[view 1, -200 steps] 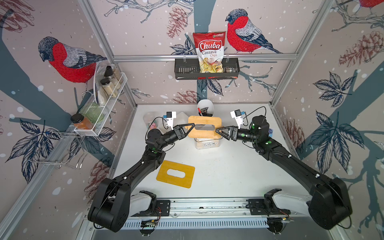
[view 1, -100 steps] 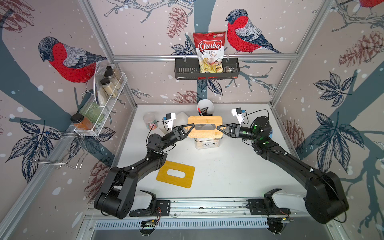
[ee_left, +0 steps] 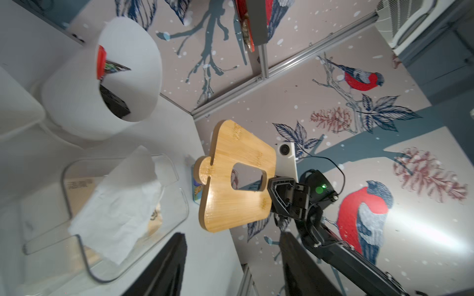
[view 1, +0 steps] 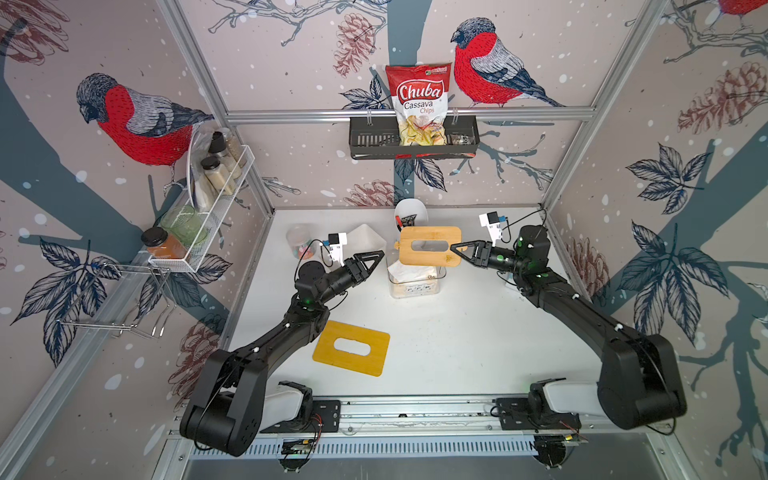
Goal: Put the tissue paper into the tissue box
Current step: Pick up the box lid from the center of the board, then close the box lid on the tissue box.
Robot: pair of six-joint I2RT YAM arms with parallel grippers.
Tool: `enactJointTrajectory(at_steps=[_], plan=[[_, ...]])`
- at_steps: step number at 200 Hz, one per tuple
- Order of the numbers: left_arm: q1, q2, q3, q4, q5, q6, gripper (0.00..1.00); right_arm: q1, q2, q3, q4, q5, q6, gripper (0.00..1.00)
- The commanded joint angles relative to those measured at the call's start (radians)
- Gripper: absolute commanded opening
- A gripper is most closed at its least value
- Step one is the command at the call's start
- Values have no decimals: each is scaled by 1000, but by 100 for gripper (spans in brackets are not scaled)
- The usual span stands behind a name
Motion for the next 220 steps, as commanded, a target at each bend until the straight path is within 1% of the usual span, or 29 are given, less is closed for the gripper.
enactJointTrajectory(at_steps=[1,16,28,52,76,93,129,153,204,220], plan=[[2,-34,31,-320,-189,229,63,5,39,36,-62,-27,-52,0],[2,-31,37,-343,-213,257,65,19,82,70,-97,-31,-97,0],[3,-10,41,-333,-196,255,65,24,122,95,-108,-44,-136,0],[2,43,48,-296,-157,233,66,21,204,117,-49,-104,-187,0],[2,86,55,-266,-127,220,67,21,271,153,-36,-142,-243,0],[2,104,62,-267,-117,221,67,20,309,189,-80,-145,-284,0],[1,123,61,-262,-118,224,68,25,361,209,-83,-141,-233,0],[-3,136,66,-263,-123,230,69,28,387,230,-93,-153,-158,0],[-27,161,95,-306,-143,269,71,35,378,231,-142,-142,10,0],[-30,163,102,-317,-156,281,71,36,378,234,-176,-137,33,0]])
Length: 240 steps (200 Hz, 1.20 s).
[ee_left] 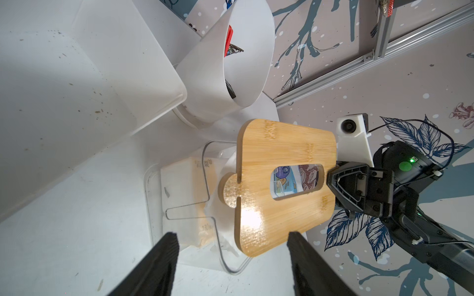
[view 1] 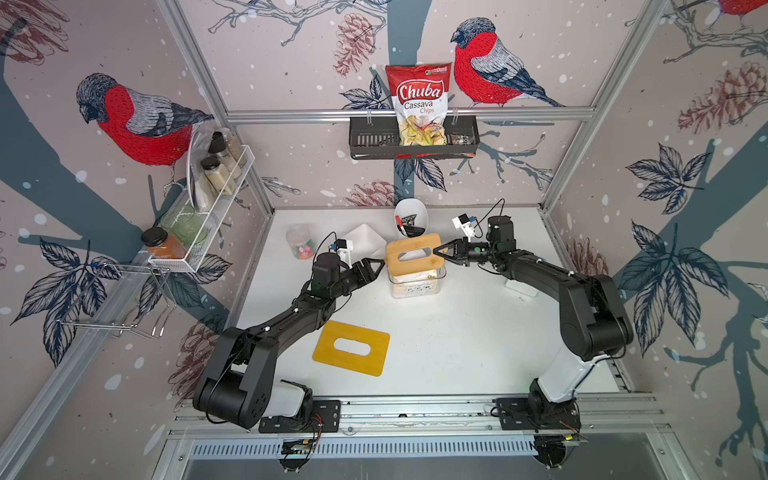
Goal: Put the tissue paper into the tissue box
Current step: Close the box lid on the tissue box.
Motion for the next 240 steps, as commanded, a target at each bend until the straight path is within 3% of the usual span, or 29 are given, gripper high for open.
enactJointTrajectory(at_steps=[1,87,240], plan=[[-6,3,15,-16,-26,42,71,2,-7,7,-42,-10,81,0],[-30,35,33,-22,-45,60,73,-1,36,36,-85,10,180,0],[-37,102,40,31,-35,54,74,-24,116,130,-316,-43,42,0]])
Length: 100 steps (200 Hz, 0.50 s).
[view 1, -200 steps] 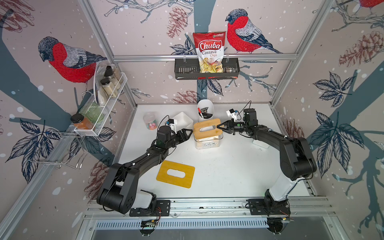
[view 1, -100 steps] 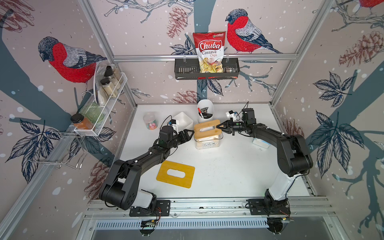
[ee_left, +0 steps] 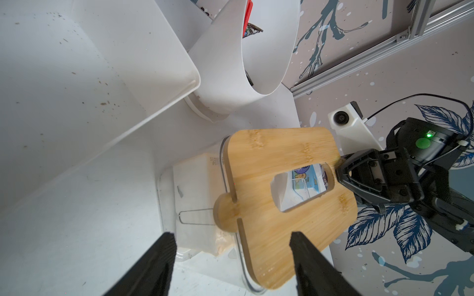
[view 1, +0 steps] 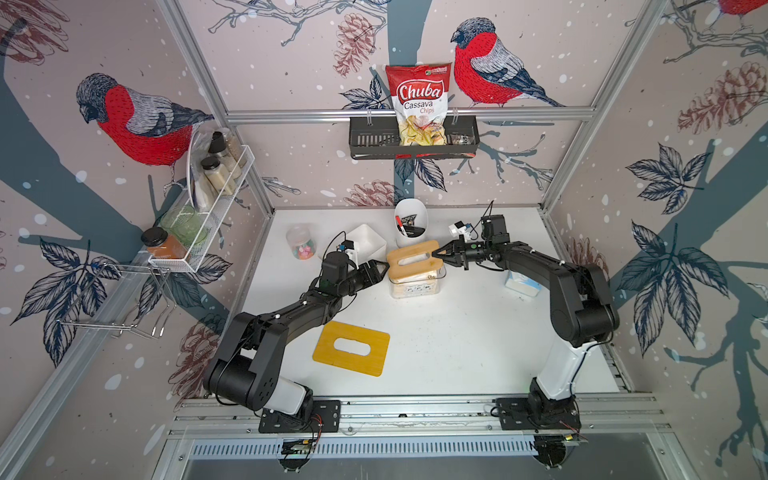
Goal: Put the tissue paper into the tissue box
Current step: Close the box lid on the tissue box.
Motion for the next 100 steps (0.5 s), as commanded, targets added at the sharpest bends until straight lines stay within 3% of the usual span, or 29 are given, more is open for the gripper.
enactJointTrajectory(at_steps=[1,81,100], plan=[[-1,8,6,46,14,8,74,-8,3,-2,-53,-8,-39,0],[0,30,18,55,25,4,74,-5,25,12,-76,1,-54,0],[-7,47,29,54,37,5,74,-5,20,5,-68,4,-54,4]])
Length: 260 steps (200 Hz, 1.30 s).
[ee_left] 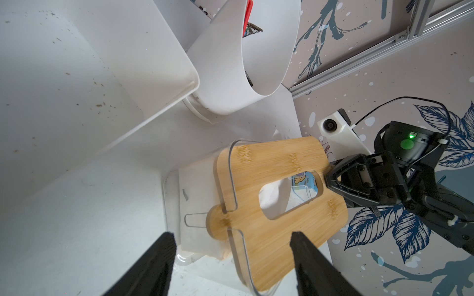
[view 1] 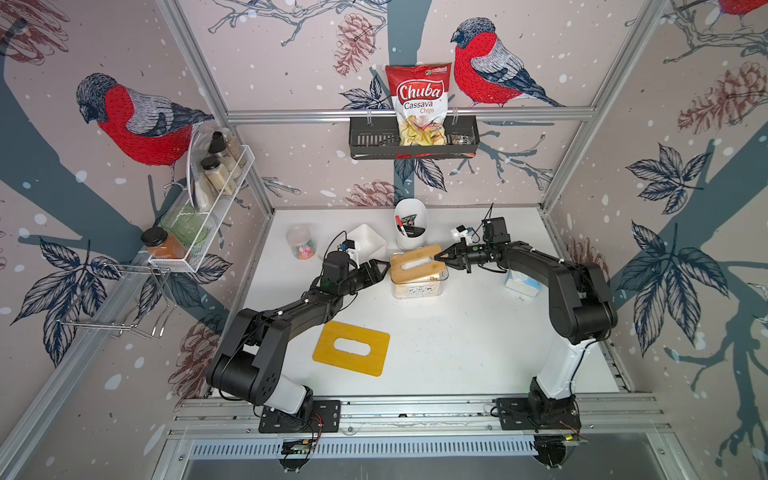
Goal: Put the tissue paper into the tissue box
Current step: Close the box lid on the tissue box.
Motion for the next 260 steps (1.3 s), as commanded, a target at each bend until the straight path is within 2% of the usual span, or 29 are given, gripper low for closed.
enactJointTrajectory(at_steps=[1,25,114,172,260], plan=[[-6,17,18,32,26,9,74,4,-3,-5,0,1,-23,4],[-19,46,42,25,32,12,74,6,-3,-10,15,7,-22,8],[-56,135,106,-12,33,16,74,12,7,-6,24,19,-26,13],[-65,145,98,53,97,-40,74,14,4,25,-79,109,-98,31],[-64,141,82,54,91,-42,74,0,-33,45,-177,193,-177,42]])
